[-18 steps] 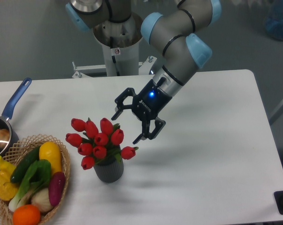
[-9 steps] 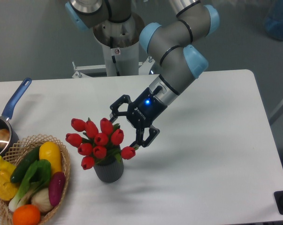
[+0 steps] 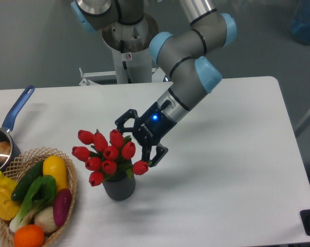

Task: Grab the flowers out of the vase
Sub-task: 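Lower the open gripper around the tulip stems above the vase rim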

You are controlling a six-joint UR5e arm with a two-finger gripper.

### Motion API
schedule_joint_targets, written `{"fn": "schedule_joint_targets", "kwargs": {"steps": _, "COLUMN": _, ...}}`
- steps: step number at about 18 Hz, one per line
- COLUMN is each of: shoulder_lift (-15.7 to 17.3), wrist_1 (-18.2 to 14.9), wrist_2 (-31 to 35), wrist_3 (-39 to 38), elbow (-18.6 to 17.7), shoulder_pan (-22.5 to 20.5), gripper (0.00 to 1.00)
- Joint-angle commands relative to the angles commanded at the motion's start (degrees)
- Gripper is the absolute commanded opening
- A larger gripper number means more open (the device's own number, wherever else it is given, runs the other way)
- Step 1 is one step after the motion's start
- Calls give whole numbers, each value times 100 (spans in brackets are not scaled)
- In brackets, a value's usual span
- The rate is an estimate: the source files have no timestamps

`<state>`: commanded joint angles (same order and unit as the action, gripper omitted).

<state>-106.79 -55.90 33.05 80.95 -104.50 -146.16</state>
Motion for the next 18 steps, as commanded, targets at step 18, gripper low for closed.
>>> {"fn": "schedule_joint_targets", "kwargs": {"steps": 18, "shoulder_lift": -149, "wrist_1": 35, "wrist_2": -53, "wrist_3": -9, "elbow": 132, "shoulder_pan": 105, "gripper": 99}}
